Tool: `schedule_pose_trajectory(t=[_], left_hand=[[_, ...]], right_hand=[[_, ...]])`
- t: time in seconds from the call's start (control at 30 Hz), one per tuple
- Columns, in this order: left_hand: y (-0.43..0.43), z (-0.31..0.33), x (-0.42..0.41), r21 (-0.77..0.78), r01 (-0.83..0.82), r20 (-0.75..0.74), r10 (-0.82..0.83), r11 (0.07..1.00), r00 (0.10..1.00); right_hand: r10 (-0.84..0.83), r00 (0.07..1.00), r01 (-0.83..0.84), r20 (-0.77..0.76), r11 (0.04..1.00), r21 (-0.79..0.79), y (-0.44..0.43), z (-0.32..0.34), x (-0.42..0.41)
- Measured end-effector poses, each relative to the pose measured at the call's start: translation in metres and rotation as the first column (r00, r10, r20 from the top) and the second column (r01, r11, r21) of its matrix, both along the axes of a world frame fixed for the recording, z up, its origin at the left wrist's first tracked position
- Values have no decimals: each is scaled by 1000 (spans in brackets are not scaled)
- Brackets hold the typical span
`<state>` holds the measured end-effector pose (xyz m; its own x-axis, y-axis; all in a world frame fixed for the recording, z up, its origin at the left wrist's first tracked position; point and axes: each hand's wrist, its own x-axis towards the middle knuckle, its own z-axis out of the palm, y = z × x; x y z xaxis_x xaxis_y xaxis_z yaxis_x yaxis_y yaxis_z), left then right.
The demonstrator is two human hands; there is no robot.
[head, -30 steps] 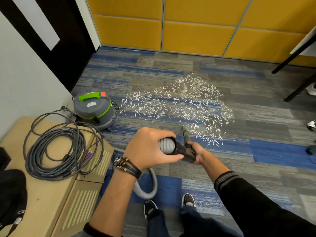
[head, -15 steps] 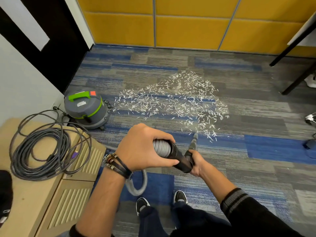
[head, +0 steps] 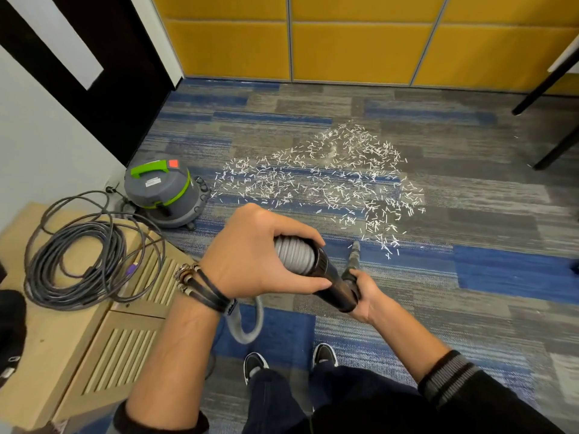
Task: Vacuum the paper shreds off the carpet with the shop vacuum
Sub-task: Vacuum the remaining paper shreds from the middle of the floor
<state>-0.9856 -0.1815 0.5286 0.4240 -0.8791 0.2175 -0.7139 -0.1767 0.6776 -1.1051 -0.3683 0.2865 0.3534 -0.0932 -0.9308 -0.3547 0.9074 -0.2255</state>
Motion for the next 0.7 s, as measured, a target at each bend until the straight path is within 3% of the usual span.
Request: schedule_pose_trajectory(t=[0.23,0.4,0.53,0.7], left_hand=[[-16,13,-25,-61,-25,90,30,998,995],[-29,9,-29,3,-49,205,47,999,978],[-40,-14,-24,48,-96,153,88,994,984],[-56,-22,-28,40,-30,92,26,999,995]], right_hand=[[42,999,-39,32,997,-66,-25,1,-2],[174,983,-166,56,979,-121,-35,13,36],[242,970,-237,22,962,-134,-40,0,40],[154,988,-152,33,987,-54,-46,-8,27]])
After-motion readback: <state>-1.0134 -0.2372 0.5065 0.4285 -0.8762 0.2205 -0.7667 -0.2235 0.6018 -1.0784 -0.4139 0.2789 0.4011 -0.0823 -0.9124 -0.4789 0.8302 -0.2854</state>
